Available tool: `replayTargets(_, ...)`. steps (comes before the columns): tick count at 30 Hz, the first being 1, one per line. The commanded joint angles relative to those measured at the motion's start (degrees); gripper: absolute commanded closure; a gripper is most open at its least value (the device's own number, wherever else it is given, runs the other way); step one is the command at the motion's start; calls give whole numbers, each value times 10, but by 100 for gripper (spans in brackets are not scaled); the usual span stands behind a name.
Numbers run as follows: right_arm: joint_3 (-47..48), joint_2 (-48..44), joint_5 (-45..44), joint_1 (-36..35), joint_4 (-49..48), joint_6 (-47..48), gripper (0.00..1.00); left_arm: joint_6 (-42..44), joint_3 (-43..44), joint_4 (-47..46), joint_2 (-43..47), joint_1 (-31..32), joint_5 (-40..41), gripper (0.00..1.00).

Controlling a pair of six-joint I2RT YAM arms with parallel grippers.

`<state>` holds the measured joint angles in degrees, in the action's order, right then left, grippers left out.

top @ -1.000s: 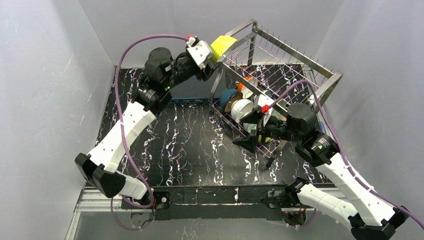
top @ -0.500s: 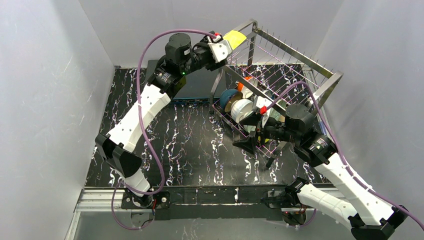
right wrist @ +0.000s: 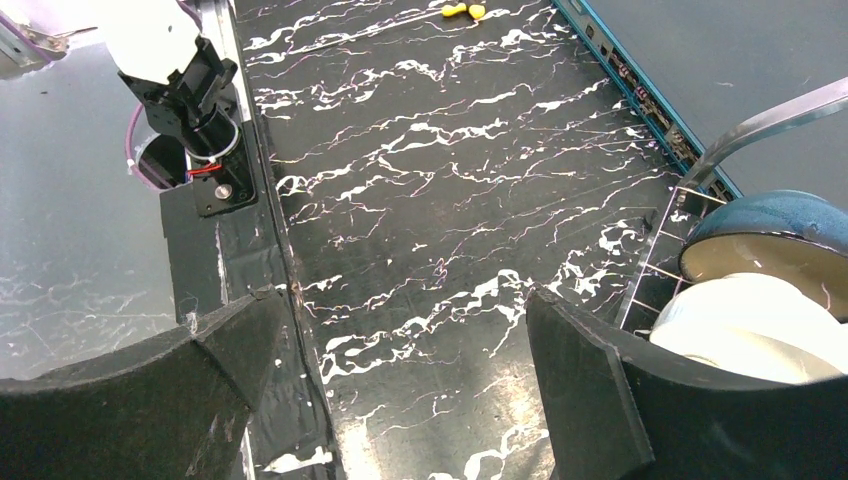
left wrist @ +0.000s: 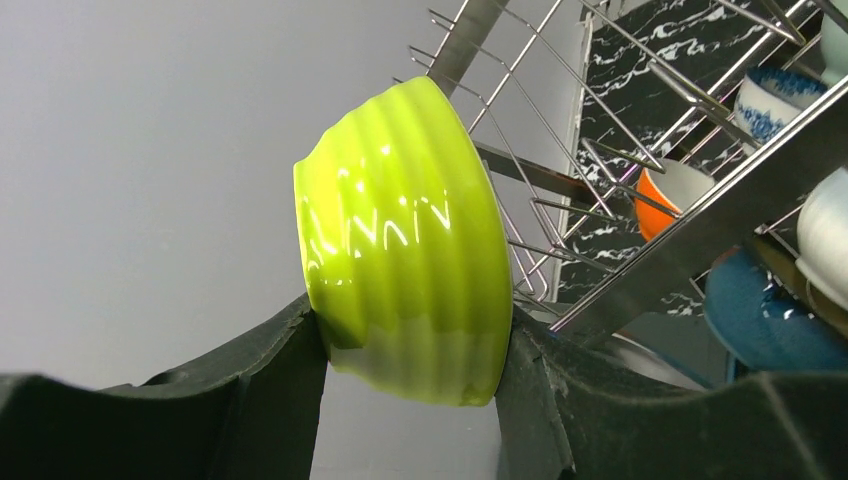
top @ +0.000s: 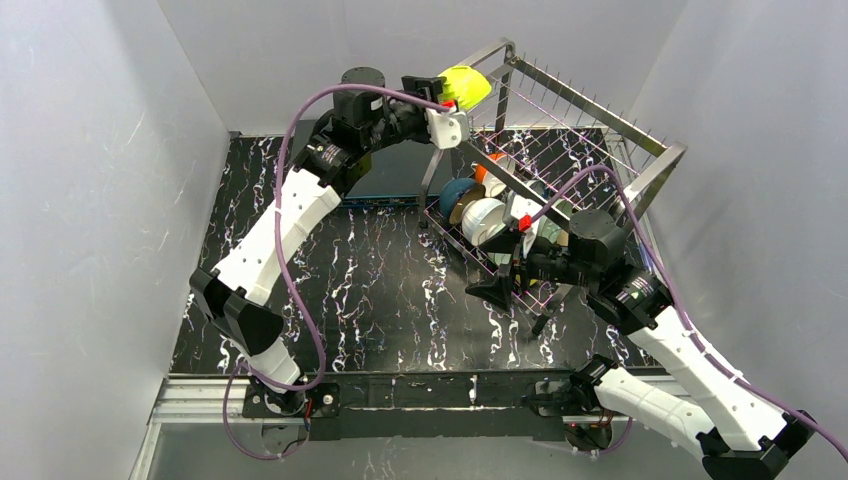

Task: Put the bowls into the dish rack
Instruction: Turn the bowl upside down on the dish rack.

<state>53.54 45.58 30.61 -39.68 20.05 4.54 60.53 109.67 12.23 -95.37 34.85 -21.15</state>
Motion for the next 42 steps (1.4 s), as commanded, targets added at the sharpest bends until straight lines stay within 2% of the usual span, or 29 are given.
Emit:
replayTargets(1,-4,-14,3,3,-11,7,1,110,17,11,11,16,17,100)
replayTargets(9,-4,-14,6,3,-9,6,1,189,20,69,3,28,41,100)
replayTargets(20,-5,-13,8,2,-12,6,1,248,-24,81,14,44,53,100)
replayTargets(31,-8,-14,7,3,-11,4,1,256,-28,56,-5,60,60,100)
replayTargets(33,-8,-14,6,3,-11,5,1,256,-30,47,-6,62,63,97)
replayTargets(40,-7,-13,6,3,-12,4,1,257,-47,38,3,64,73,56)
replayTargets(41,-8,-13,6,3,-12,4,1,258,-52,33,6,65,77,43)
replayTargets(42,-8,-13,6,2,-13,3,1,258,-59,25,10,64,81,23)
